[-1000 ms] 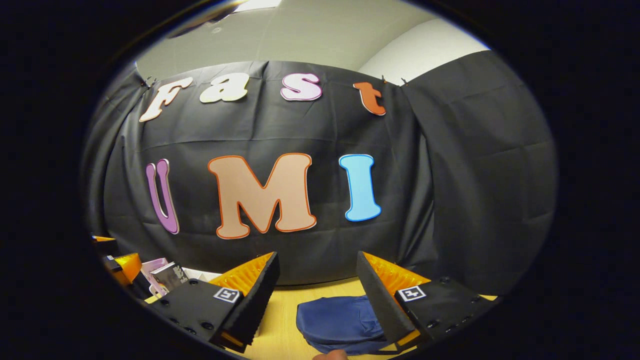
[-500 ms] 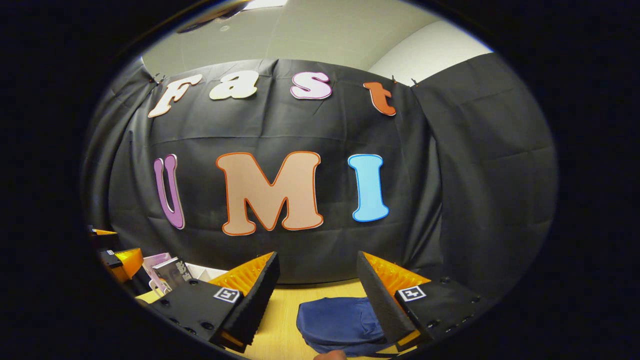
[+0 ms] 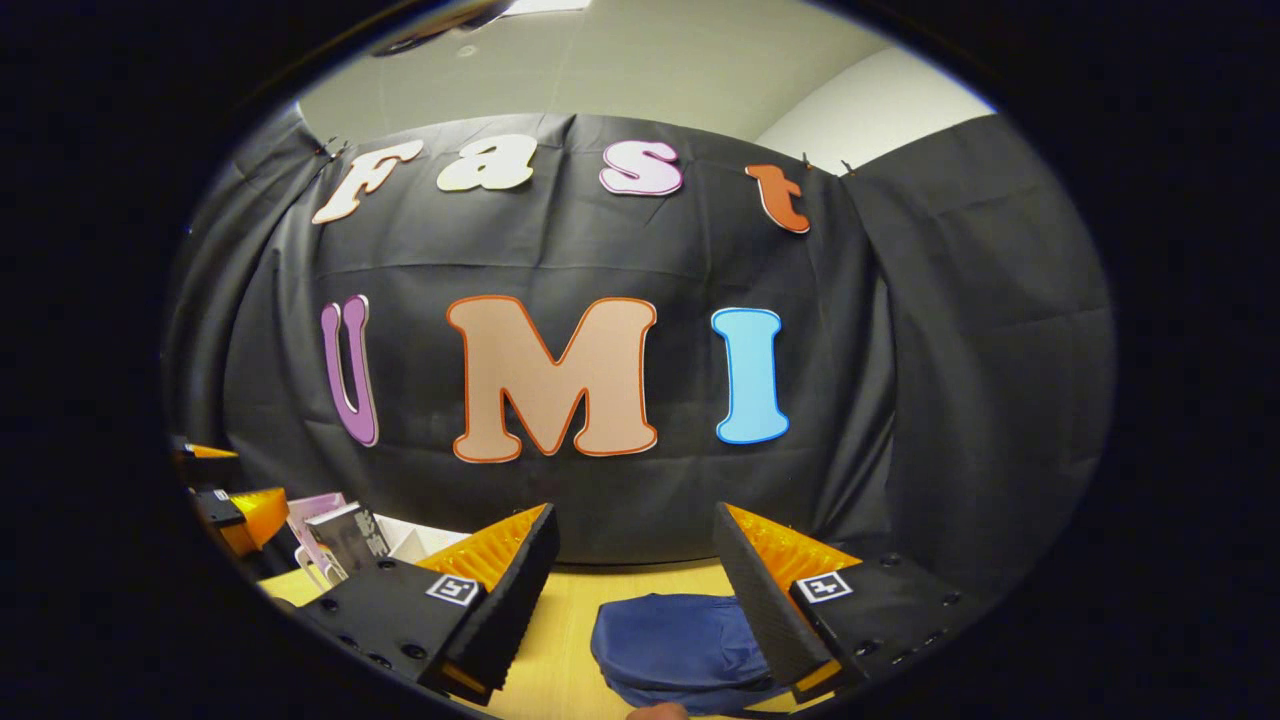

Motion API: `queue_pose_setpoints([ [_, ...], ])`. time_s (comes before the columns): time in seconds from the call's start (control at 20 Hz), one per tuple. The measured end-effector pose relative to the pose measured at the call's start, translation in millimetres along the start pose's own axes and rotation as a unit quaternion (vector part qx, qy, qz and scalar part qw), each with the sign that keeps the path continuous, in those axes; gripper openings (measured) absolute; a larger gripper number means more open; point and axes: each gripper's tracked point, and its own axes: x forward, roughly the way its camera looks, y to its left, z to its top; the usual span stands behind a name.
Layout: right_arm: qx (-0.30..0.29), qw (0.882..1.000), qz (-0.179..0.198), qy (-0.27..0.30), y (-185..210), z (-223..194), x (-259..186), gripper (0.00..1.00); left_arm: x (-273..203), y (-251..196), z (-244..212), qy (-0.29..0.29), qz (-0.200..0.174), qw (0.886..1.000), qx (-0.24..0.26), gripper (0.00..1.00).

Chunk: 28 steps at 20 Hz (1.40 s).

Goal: Open the schoolbag, grab two books from the bookshelf and put them into the schoolbag.

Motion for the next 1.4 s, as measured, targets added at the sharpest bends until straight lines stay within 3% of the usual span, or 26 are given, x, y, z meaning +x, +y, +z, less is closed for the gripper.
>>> queue_pose_setpoints([
  [0.2,-0.100,0.994,0.032,0.004,-4.0,-10.2,11.0,1.00,-0.8,2.4,-4.8,0.006,0.002,1.000,0.003,0.96],
  [0.3,-0.135,0.989,0.053,0.015,-6.6,-20.3,15.8,0.96,-1.0,3.6,-11.4,0.015,0.005,1.000,0.009,0.96],
  [0.45,-0.226,0.971,0.069,0.036,-16.0,-40.5,26.7,1.00,-2.3,7.7,-12.1,0.018,0.011,1.000,0.005,0.96],
  [0.6,-0.328,0.933,0.116,0.094,-18.0,-93.8,26.0,0.87,-3.2,13.7,-13.3,0.018,0.018,1.000,0.006,0.96],
  [0.85,-0.443,0.863,0.190,0.149,-15.5,-189.9,11.7,0.86,-4.3,21.3,-20.8,0.029,0.032,0.999,0.001,0.96],
  [1.1,-0.534,0.793,0.232,0.181,-17.9,-257.4,1.2,0.87,-5.8,31.0,-22.4,0.030,0.044,0.999,0.006,0.96],
  [1.3,-0.576,0.754,0.242,0.202,-24.0,-294.6,5.5,0.87,-7.0,35.0,-24.8,0.035,0.050,0.998,0.005,0.96],
  [1.4,-0.596,0.741,0.240,0.197,-25.1,-304.8,10.8,0.87,-7.3,36.2,-26.5,0.037,0.052,0.998,0.005,0.96],
])
